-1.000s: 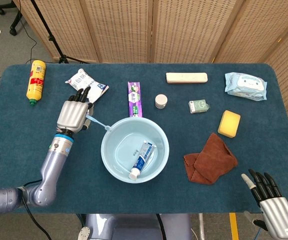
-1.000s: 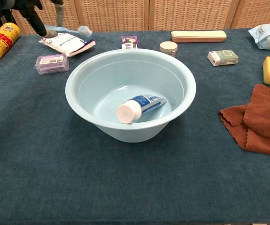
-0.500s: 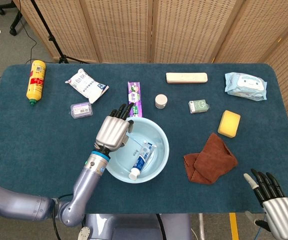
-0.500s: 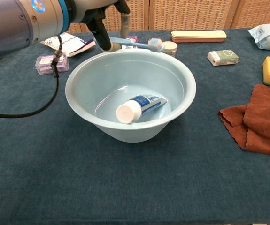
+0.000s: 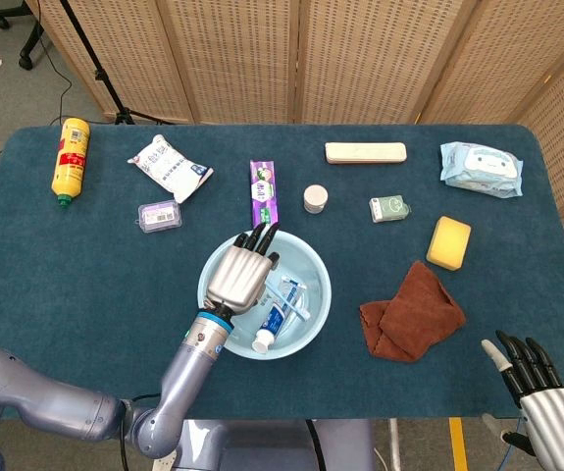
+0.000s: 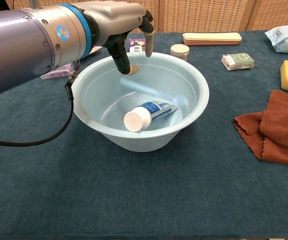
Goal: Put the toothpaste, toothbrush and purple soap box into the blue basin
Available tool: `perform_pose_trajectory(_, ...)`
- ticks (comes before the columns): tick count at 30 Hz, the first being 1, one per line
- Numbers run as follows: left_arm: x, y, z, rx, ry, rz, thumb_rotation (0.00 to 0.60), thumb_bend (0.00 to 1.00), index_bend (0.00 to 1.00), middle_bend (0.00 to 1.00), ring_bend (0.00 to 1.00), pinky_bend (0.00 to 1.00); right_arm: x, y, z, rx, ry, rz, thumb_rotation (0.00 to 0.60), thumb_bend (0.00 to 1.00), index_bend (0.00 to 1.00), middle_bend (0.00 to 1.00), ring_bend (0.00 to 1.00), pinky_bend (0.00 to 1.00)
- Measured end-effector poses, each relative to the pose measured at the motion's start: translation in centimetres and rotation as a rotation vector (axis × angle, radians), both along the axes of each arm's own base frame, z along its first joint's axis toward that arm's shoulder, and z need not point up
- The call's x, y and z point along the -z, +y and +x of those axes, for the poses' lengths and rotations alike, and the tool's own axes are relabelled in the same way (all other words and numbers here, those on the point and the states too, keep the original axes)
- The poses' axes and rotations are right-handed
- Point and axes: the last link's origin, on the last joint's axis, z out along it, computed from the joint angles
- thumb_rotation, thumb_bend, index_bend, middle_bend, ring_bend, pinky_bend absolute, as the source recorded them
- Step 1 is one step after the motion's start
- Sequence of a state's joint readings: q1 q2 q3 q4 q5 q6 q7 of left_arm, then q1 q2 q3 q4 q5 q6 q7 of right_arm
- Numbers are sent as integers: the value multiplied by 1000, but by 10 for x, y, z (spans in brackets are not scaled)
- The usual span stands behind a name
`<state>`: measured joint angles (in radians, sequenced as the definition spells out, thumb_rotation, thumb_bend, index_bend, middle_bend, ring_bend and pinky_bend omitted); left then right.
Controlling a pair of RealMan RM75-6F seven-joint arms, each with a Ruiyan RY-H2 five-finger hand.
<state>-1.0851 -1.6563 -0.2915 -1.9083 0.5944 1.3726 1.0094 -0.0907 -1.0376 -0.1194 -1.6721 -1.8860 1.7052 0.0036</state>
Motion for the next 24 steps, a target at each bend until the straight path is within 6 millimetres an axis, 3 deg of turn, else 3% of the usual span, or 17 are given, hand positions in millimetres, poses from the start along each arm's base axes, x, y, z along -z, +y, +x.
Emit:
perform_pose_trajectory(5,-4,4,-6,-17,8,7,600,333,184,0,0,211,1,0,0,-1,4,1,600,131,0,0,0,0)
perform_pose_trajectory(14,-15,11,-18,-32,21,34,600,330,176,0,0,201,2,0,0,-1,8,6,600,131,0,0,0,0)
perform_pose_trajectory(22,-55,30,-58,-107,87,132,600,329,157,0,0,192,4,1,0,-2,21,7,600,131,0,0,0,0)
perform_pose_trajectory(24,-67,33,-71,-133,96,154,600,328,81,0,0,175,5,1,0,-2,26,10,600,131,0,0,0,0)
